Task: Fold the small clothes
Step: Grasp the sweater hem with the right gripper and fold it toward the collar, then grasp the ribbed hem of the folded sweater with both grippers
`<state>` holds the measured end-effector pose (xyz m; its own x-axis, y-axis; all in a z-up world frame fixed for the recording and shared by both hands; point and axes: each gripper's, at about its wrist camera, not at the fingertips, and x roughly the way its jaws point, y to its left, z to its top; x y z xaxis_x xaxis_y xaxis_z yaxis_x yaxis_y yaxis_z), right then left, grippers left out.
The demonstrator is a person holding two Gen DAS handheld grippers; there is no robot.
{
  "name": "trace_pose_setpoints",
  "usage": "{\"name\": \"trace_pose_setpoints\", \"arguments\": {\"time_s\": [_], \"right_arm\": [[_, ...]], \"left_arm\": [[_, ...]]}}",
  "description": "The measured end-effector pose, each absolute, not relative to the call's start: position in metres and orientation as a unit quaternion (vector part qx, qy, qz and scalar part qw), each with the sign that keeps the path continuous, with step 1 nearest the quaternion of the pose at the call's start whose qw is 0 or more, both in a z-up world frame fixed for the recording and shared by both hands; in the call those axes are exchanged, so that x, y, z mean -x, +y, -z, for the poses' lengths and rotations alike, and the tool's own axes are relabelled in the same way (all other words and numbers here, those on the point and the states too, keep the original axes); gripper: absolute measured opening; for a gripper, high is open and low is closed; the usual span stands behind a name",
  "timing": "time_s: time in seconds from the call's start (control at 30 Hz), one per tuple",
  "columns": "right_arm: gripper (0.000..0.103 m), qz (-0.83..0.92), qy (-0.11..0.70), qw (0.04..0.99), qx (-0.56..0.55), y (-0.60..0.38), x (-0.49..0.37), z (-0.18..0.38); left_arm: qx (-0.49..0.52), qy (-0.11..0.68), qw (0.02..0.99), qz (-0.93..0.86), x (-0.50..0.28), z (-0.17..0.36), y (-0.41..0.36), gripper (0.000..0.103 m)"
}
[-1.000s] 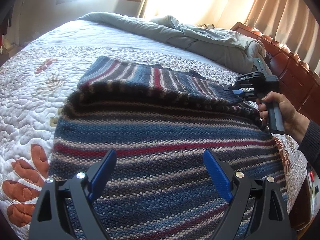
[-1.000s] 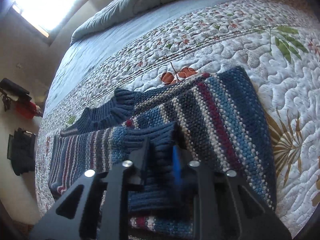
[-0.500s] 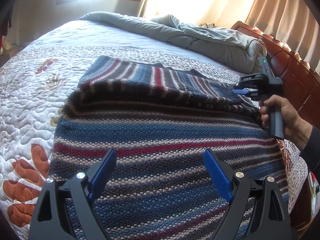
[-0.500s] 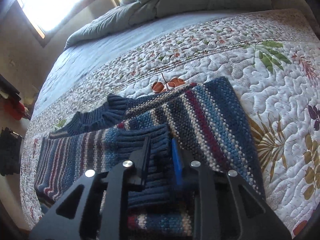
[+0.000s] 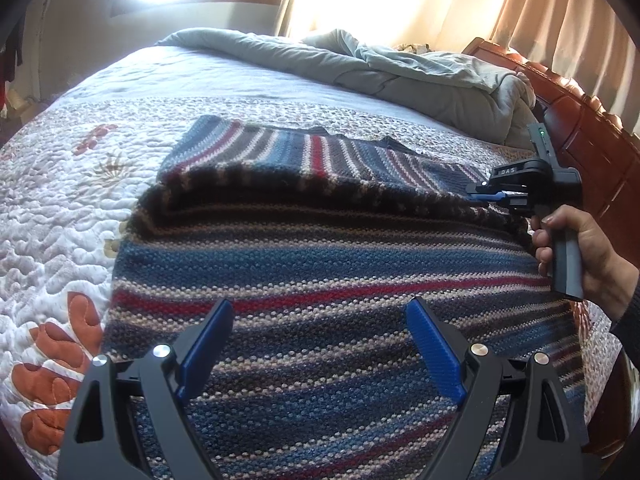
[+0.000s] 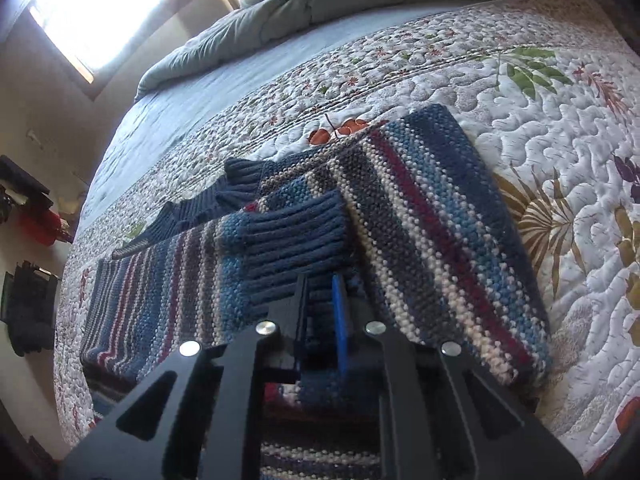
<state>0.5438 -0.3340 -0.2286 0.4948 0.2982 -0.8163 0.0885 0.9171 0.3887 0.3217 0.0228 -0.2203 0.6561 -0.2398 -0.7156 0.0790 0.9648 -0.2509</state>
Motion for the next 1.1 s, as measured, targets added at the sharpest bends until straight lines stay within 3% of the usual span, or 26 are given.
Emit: {"name": "trace_pose_setpoints", "arguments": {"time_s": [0.13,0.2,0.43,0.6,0.7,0.9,1.1], "right_arm": [[0.027,-0.085,0.485,0.841,-0.226,-0.345,-0.513,0.208],[0.034,-0.1,0.482,0.838,-0.236,-0.349,-0.492,0.198],[0.045,-0.156,0.499,0.814,-0.253,-0.37,-0.395,0.183],[0.067,-0.171,0.523,0.79,-0.27,-0.386,-0.314,0.192],[0.073,-0.169,0.53,0.778,-0.293,-0.393,-0.271,0.202],[0.082,-0.166,0.54,0.757,-0.328,-0.407,-0.205,0.209],[0.083,-0.176,0.564,0.735,-0.332,-0.426,-0.17,0.206]], "left_arm": [[0.111,0.409,0.902,0.088,-0.324,0.221,0.029,0.089],[0.138,0.409,0.897,0.099,-0.324,0.219,0.037,0.089],[0.257,0.416,0.866,0.106,-0.298,0.194,0.093,0.089],[0.285,0.432,0.849,0.11,-0.236,0.187,0.124,0.089],[0.336,0.448,0.818,0.128,-0.201,0.197,0.14,0.089],[0.389,0.476,0.776,0.142,-0.158,0.219,0.142,0.09],[0.44,0.502,0.728,0.159,-0.146,0.236,0.139,0.091]]}}
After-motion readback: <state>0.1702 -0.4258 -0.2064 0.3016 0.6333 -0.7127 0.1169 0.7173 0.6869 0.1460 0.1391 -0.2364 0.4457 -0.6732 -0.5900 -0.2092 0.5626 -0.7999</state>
